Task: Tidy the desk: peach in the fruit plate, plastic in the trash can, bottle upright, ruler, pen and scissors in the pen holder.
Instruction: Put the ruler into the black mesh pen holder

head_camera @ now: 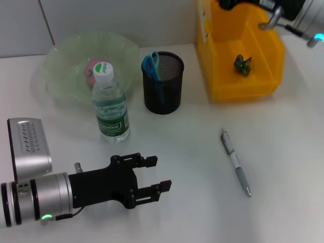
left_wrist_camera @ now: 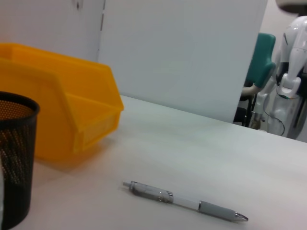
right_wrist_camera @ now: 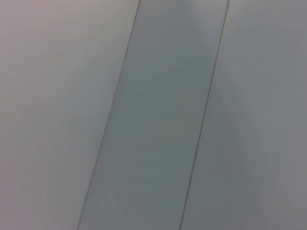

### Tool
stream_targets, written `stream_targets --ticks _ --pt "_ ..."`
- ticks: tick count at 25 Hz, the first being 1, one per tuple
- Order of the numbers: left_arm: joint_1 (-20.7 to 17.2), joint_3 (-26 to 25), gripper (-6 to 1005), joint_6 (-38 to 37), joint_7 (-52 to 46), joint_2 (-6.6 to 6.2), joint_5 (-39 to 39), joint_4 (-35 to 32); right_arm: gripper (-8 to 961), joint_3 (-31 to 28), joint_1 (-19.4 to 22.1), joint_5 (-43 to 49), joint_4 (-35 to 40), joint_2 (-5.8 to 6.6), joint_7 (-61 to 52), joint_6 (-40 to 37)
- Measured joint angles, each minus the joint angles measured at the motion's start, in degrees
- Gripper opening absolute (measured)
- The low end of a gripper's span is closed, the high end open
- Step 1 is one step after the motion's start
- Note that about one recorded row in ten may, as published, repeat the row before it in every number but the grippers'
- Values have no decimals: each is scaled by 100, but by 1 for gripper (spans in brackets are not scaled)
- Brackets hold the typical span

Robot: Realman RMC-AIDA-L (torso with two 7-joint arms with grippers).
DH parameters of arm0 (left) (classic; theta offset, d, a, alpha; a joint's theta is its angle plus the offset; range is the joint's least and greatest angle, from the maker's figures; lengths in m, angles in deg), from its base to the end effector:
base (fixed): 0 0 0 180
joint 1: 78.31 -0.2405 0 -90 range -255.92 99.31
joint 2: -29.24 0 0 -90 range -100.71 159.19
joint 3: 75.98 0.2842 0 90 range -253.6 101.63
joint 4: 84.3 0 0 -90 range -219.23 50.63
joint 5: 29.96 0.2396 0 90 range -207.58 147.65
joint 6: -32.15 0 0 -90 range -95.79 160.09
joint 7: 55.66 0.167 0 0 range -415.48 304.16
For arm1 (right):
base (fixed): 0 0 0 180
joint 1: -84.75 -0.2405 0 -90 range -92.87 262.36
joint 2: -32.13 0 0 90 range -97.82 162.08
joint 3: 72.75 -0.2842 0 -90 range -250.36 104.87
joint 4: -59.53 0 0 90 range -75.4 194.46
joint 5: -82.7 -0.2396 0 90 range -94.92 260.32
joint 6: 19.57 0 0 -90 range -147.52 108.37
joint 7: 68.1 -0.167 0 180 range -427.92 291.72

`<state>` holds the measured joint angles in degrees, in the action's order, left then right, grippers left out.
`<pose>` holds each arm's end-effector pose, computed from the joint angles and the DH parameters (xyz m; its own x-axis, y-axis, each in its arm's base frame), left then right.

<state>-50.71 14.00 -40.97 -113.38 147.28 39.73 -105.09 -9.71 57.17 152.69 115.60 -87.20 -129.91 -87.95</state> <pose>-0.2837 0.3223 -0.1427 0.8297 0.2547 0.4967 0.3364 -0.9382 -0.0808 0.1680 0.4435 0.0377 0.7045 0.3067 -0.6400 -0.2319 -0.7528 -0.6161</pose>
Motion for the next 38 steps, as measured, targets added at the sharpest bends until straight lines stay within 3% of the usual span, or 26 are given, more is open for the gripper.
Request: stream_targets --ticks 9,22,31,38 --pt "1 -104 674 27 -180 -1 -1 5 397 605 -287 -1331 -1639 -10 2474 -29" --pt "52 -144 674 62 -624 -24 0 -65 397 666 -908 -2243 -3340 -23 3878 -696" --pt "69 -140 674 70 -626 -27 0 -66 398 651 -1326 -2749 -4112 -30 4002 -830" --pt "71 -140 674 70 -635 -22 0 -65 397 747 -1459 -2716 -4210 -28 3188 -785"
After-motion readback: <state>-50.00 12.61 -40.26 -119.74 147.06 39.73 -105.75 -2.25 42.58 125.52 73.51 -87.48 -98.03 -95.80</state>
